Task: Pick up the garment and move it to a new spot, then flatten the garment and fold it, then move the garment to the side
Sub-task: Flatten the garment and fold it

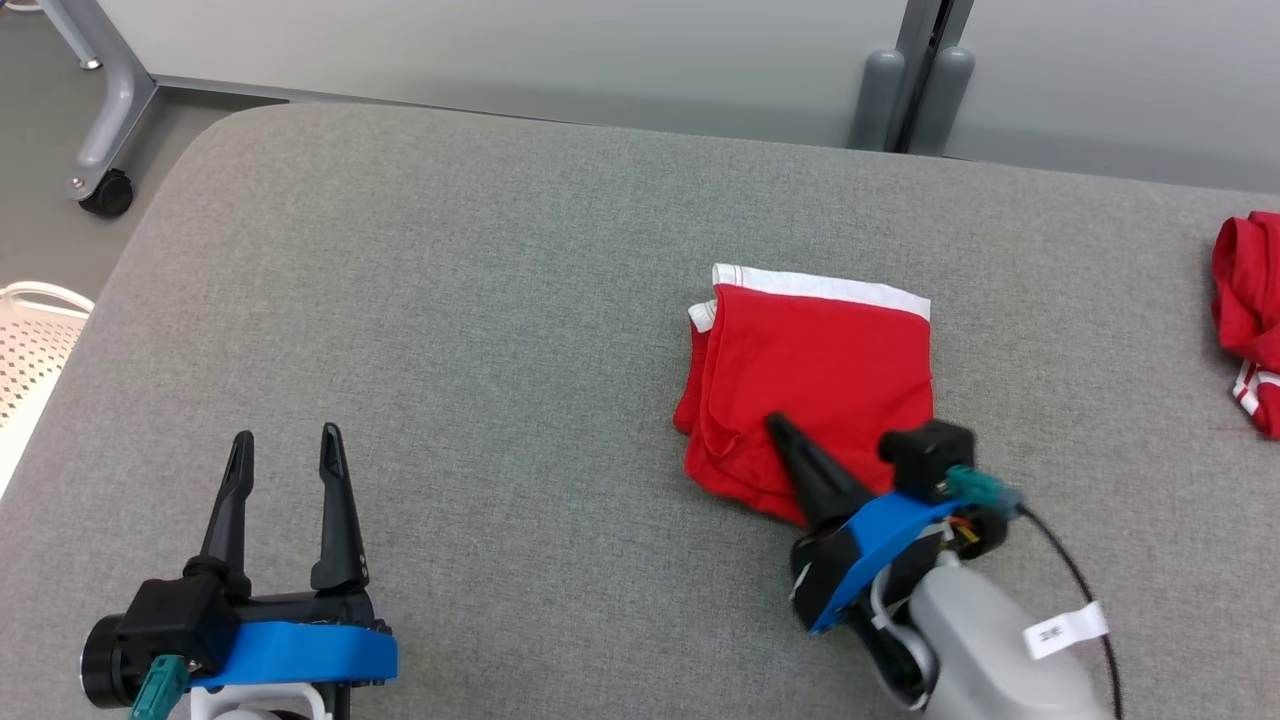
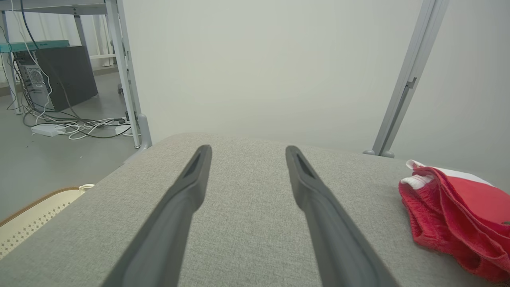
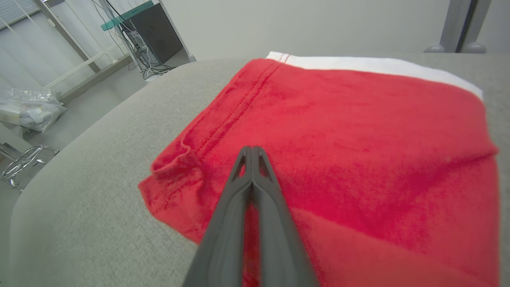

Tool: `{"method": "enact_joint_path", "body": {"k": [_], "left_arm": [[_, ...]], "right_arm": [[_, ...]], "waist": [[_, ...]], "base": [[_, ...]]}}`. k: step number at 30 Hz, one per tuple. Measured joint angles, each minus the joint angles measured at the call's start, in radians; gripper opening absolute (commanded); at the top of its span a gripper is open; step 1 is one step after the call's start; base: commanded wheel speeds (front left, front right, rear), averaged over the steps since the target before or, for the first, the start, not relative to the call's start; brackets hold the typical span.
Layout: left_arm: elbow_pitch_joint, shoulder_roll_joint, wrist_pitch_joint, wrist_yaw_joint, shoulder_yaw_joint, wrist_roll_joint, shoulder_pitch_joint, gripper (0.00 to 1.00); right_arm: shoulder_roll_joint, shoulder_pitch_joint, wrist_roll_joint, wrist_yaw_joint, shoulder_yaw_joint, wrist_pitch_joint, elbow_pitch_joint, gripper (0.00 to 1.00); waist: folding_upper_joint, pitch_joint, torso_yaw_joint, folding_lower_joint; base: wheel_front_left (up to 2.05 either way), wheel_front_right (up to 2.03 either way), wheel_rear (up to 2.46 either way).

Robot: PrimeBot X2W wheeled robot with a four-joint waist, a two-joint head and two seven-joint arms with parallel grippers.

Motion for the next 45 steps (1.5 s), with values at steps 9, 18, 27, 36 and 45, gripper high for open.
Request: {"method": "enact_joint_path", "body": {"k": [9,18,27,36,45], "left_arm": [[0.001,0.0,0.0,-0.003,0.004,0.008,0.0,1.0],[0.009,0.0,0.0,-0.004,0.031,0.031,0.004,1.0],[0.001,0.0,0.0,0.002,0.068,0.046,0.032,1.0],[0.006,0.005,0.0,0.003,0.094,0.06,0.056,1.0],[0.047,0.016,0.0,0.003,0.095,0.06,0.06,1.0]], "right_arm": [[0.036,0.027,0.049,0.0,0.138,0.0,-0.024,0.0],[0.031,0.04,0.002,0.0,0.019,0.0,-0.203,1.0],[-0.042,0.188,-0.116,0.0,-0.227,-0.001,-0.371,1.0],[-0.061,0.315,-0.225,0.0,-0.403,-0.001,-0.449,1.0],[-0.039,0.4,-0.274,0.0,-0.463,-0.001,-0.464,1.0]], "waist": [[0.0,-0.008,-0.011,0.0],[0.0,-0.032,-0.051,0.0],[0.0,-0.079,-0.115,0.0],[0.0,-0.119,-0.171,-0.0001],[-0.0001,-0.155,-0.208,-0.0001]], "base": [[0.0,0.0,0.0],[0.0,0.0,0.0],[0.0,0.0,0.0],[0.0,0.0,0.0],[0.0,0.0,0.0]]}}
